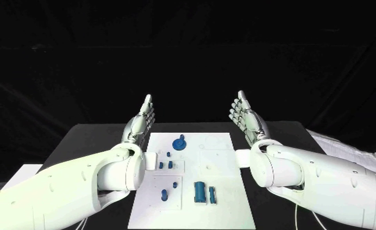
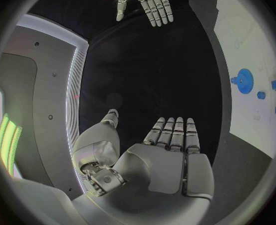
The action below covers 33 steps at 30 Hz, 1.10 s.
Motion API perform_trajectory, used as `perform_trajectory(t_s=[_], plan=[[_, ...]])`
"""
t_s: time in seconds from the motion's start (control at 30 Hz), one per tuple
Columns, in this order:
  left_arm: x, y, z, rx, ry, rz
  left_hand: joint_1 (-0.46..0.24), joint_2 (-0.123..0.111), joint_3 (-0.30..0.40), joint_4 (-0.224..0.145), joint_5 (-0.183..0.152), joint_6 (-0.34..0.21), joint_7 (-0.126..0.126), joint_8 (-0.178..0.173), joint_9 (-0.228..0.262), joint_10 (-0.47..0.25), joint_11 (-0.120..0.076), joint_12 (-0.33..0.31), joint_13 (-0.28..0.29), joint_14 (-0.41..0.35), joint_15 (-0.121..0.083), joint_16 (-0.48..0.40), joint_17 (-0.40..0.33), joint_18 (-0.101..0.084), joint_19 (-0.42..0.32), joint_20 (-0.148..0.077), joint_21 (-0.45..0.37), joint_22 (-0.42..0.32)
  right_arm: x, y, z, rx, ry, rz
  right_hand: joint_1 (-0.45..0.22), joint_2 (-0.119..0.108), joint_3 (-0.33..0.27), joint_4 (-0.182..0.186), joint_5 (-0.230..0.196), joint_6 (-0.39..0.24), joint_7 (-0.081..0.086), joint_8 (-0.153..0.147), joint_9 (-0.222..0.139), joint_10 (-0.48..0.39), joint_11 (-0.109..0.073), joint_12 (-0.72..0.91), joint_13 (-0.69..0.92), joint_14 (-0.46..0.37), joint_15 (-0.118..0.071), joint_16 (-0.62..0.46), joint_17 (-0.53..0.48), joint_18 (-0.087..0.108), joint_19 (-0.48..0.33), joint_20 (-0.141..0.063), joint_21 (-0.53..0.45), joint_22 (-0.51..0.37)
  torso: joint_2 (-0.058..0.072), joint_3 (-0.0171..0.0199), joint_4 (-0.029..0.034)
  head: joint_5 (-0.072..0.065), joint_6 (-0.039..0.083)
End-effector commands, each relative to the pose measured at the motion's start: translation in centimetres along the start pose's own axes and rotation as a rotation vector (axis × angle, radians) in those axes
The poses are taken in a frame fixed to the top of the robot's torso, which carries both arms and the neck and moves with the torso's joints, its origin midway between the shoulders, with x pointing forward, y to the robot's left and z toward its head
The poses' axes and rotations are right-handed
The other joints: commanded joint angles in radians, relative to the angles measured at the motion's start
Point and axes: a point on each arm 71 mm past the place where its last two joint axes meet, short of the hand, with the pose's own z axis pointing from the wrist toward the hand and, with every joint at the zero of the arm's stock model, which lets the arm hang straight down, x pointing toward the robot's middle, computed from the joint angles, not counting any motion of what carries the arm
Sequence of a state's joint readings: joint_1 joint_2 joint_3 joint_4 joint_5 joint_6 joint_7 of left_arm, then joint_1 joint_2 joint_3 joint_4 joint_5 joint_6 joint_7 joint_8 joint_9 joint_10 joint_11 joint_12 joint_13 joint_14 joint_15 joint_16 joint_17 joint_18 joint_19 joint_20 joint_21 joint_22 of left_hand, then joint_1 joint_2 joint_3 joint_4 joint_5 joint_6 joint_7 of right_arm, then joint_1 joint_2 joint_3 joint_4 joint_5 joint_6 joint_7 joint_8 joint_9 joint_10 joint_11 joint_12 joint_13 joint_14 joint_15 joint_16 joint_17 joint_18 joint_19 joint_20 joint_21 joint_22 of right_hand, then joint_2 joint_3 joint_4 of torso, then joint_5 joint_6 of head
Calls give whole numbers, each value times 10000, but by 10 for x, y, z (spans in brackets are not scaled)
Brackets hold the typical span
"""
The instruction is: Assemble the parts on the task board
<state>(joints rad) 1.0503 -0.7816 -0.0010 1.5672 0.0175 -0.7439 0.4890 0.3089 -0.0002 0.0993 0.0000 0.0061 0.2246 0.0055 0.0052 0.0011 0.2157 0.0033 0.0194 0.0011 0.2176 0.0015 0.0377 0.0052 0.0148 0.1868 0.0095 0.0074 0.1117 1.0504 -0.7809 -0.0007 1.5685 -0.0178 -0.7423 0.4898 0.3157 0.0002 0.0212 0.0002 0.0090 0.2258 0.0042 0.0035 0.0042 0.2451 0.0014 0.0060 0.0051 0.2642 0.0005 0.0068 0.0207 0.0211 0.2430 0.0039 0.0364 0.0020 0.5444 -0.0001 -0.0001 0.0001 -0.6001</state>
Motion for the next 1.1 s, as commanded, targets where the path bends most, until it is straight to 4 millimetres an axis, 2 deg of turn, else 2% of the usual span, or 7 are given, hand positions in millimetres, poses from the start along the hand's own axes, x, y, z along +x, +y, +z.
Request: perform_trajectory(t_s=[0.03,0.1,0.53,0.57,0.63,0.67,1.1], plan=[[1,-4,0,435,-132,210,-984,2,-993,0,-61,-715,-55,-52,-11,-689,-33,-194,-11,-691,-15,-377,-52,-148,-593,-95,-74,-355,-1,2,0,-181,-286,-4,-1007,-2,-212,-2,-90,-719,-42,-35,-42,-781,-14,-60,-51,-847,-5,-68,-207,-211,-779,-39,-364,-20,-2,1,1,-1,1],[1,-4,0,435,-132,210,-1159,2,-993,0,-61,-840,-55,-52,-11,-810,-33,-194,-11,-816,-15,-377,-52,-148,-700,-95,-74,-1117,-1,2,0,-181,-286,-4,-1185,-2,-212,-2,-90,-846,-42,-35,-42,-921,-14,-60,-51,-991,-5,-68,-207,-211,-914,-39,-364,-20,-2,1,1,-1,1],[1,-4,0,435,-132,210,-1936,2,-993,0,-61,-1410,-55,-52,-11,-1345,-33,-194,-11,-1338,-15,-377,-52,-148,-1152,-95,-74,-1117,-1,2,0,-181,-286,-4,-1971,-2,-212,-2,-90,-1410,-42,-35,-42,-1532,-14,-60,-51,-1669,-5,-68,-207,-211,-1529,-39,-364,-20,-2,1,1,-1,1],[1,-4,0,435,-132,210,-2117,2,-993,0,-61,-1538,-55,-52,-11,-2157,-33,-194,-11,-2176,-15,-377,-52,-148,-1868,-95,-74,-1117,-1,2,0,-181,-286,-4,-2166,-2,-212,-2,-90,-1548,-42,-35,-42,-1692,-14,-60,-51,-1835,-5,-68,-207,-211,-1681,-39,-364,-20,-2,1,1,-1,1],[1,-4,0,435,-132,210,-3089,2,-993,0,-61,-2246,-55,-52,-11,-2157,-33,-194,-11,-2176,-15,-377,-52,-148,-1868,-95,-74,-1117,-1,2,0,-181,-286,-4,-2445,-2,-212,-2,-90,-2258,-42,-35,-42,-2451,-14,-60,-51,-2642,-5,-68,-207,-211,-2430,-39,-364,-20,-2,1,1,-1,1],[1,-4,0,435,-132,210,-3089,2,-993,0,-61,-2246,-55,-52,-11,-2157,-33,-194,-11,-2176,-15,-377,-52,-148,-1868,-95,-74,-1117,-1,2,0,-181,-286,-4,-3157,-2,-212,-2,-90,-2258,-42,-35,-42,-2451,-14,-60,-51,-2642,-5,-68,-207,-211,-2430,-39,-364,-20,-2,1,1,-1,1],[1,-4,0,435,-132,210,-3089,2,-993,0,-61,-2246,-55,-52,-11,-2157,-33,-194,-11,-2176,-15,-377,-52,-148,-1868,-95,-74,-1117,-1,2,0,-181,-286,-4,-3157,-2,-212,-2,-90,-2258,-42,-35,-42,-2451,-14,-60,-51,-2642,-5,-68,-207,-211,-2430,-39,-364,-20,-2,1,1,-1,1]])
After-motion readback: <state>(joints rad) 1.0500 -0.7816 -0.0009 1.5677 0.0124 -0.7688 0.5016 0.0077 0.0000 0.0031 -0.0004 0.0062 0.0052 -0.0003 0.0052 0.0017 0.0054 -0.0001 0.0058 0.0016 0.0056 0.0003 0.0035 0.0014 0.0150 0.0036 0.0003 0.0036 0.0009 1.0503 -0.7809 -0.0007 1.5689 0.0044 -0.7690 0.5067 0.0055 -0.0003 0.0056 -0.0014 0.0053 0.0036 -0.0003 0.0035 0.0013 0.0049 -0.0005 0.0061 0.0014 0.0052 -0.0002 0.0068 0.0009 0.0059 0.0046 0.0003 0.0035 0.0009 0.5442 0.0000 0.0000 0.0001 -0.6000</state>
